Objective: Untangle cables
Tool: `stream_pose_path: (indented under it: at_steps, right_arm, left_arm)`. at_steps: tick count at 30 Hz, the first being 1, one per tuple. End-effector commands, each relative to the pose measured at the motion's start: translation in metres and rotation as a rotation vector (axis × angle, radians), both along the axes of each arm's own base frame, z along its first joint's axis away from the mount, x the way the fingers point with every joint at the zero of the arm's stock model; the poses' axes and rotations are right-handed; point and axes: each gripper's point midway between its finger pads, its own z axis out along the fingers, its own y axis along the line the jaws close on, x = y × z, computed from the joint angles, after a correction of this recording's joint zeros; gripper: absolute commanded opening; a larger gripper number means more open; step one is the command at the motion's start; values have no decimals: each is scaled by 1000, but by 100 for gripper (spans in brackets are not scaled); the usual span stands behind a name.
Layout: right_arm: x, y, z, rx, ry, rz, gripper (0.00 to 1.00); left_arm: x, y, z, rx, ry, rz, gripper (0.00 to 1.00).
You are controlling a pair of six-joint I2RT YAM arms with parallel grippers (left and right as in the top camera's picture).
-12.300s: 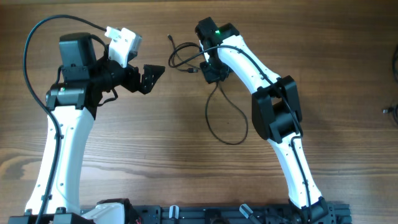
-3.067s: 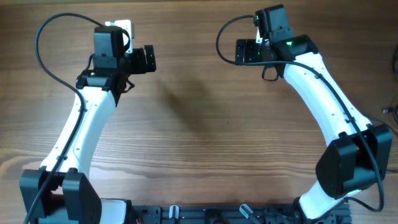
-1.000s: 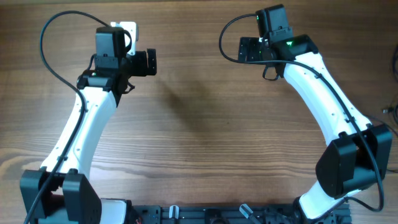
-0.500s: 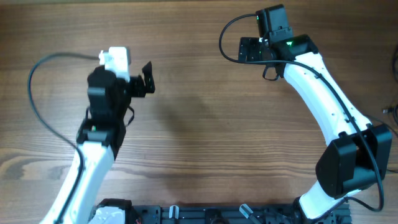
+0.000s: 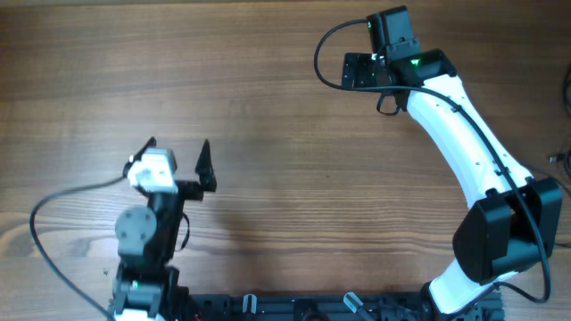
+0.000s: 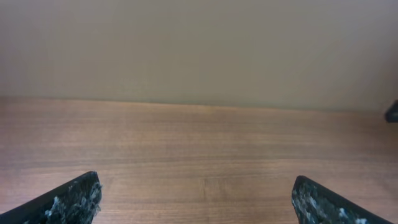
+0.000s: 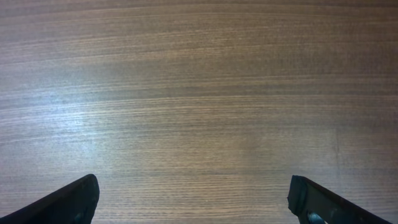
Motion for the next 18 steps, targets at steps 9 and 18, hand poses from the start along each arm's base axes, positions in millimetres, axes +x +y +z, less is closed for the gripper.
stream_pose_path:
  at_steps: [9, 18]
  right_arm:
    - [6, -1, 4, -5, -17, -21, 100]
    - [6, -1, 4, -5, -17, -21, 100]
  left_arm:
    - [-19, 8, 2, -31, -89, 30, 100]
    - [-29, 20, 2, -74, -137, 68, 100]
